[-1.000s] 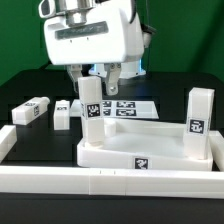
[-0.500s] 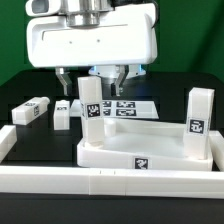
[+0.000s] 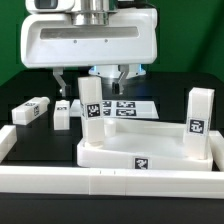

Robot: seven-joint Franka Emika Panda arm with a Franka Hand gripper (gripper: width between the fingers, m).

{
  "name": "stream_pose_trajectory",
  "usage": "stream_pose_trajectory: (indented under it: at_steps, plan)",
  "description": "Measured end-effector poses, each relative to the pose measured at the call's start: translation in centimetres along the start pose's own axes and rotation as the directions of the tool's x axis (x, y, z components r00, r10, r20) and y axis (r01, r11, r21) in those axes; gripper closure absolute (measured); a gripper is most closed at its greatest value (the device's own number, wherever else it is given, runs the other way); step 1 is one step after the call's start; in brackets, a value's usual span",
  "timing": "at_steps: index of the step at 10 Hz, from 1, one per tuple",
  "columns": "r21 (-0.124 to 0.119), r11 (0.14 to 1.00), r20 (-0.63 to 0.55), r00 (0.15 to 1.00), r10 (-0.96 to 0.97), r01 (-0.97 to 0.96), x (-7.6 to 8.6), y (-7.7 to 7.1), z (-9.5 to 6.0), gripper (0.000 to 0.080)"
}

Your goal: Assemble desk

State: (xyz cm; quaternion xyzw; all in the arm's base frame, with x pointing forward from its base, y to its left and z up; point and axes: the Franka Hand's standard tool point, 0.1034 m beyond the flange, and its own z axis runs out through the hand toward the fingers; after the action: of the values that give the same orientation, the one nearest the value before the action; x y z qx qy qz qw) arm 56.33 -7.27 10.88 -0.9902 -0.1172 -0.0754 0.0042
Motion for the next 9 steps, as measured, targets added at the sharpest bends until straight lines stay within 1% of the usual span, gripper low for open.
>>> stream_pose_trajectory:
  at_steps: [1, 3, 4, 5, 8, 9]
  plan:
    - [0.0, 1.0, 0.0, 1.0, 0.0, 0.0, -0.01, 0.01, 0.02, 0.015]
    - [0.0, 1.0, 0.001, 1.0, 0.001, -0.001, -0.02, 0.0, 0.03, 0.0416]
    - [0.0, 1.0, 0.001, 1.0, 0.001, -0.001, -0.03, 0.0, 0.04, 0.0416]
    - [0.0, 1.0, 0.001, 1.0, 0.001, -0.001, -0.03, 0.0, 0.05, 0.0511]
    - [0.002, 0.999, 0.001, 0.999, 0.051, -0.051, -0.01, -0.04, 0.08, 0.0511]
    - [0.009, 0.978, 0.006, 0.978, 0.208, -0.208, 0.26, -0.12, 0.13, 0.0511]
